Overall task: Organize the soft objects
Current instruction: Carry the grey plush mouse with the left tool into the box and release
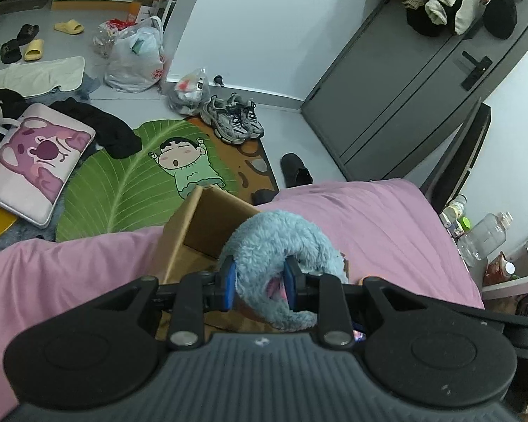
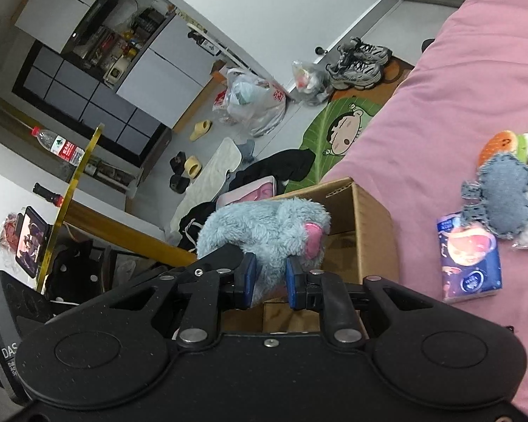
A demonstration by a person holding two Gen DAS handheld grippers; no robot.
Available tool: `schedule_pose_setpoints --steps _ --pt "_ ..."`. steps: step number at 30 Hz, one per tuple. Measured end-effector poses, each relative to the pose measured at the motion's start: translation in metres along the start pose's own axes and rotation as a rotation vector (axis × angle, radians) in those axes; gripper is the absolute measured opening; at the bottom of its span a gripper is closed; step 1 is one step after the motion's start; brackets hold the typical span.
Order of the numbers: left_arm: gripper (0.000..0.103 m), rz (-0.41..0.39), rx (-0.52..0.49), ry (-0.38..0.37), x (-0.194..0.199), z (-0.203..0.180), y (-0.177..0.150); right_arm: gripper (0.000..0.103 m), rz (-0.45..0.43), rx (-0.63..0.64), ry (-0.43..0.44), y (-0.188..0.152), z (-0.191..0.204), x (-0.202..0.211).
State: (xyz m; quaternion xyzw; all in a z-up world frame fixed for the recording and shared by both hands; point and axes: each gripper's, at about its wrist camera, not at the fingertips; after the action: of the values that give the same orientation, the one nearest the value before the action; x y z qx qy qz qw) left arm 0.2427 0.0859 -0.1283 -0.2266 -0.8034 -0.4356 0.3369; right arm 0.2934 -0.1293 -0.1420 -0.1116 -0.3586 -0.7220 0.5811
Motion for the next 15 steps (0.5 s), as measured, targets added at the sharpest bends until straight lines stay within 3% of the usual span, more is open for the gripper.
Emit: schedule_pose_setpoints --steps 11,15 --pt "0.031 -0.035 -0.028 0.088 -0.001 -0.001 -0.002 0.019 0.066 -0.015 0.026 -0.002 -0.005 -0.016" --pt "0.039 -0.059 -0.001 0.107 0.004 0.004 -0.002 0.023 0.092 -0.020 0.024 -0.003 -0.002 -0.024"
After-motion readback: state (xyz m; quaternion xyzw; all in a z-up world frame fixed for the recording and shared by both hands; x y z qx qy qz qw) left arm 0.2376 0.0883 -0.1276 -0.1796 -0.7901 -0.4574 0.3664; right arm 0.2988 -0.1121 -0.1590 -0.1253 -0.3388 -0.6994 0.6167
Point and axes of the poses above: each gripper's, at about its wrist camera, not at the fingertips, and x roughly against the way its jaws point, z to its left, y to its top, and after that the axes turned 5 degrees about y, right-handed
